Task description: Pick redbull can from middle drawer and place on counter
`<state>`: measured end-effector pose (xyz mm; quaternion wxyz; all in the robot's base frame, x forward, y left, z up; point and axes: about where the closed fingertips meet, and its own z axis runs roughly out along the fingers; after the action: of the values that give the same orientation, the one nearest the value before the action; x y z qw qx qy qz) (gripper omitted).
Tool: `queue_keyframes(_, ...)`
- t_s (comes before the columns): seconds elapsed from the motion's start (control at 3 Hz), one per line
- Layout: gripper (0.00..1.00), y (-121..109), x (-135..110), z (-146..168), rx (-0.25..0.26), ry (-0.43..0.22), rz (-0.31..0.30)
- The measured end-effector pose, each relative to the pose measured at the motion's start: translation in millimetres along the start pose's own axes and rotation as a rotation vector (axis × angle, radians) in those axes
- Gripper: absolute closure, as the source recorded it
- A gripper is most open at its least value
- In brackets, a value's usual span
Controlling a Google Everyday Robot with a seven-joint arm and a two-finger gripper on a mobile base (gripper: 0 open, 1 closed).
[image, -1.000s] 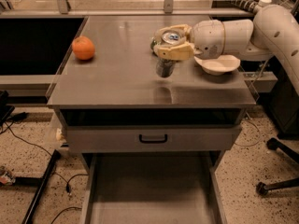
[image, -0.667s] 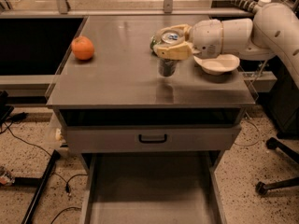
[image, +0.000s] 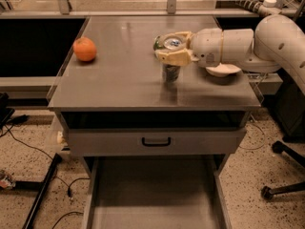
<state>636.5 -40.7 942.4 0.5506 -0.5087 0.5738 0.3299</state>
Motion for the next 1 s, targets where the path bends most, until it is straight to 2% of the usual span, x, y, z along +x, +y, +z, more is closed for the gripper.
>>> queue_keyframes(0.33, 1.00, 3.5, 6.6, 2.6, 0.045, -0.015, 0.014)
queue_keyframes(1.0, 1.00, 7.1, 11.6, 5.0, 0.096, -0.029, 0.027)
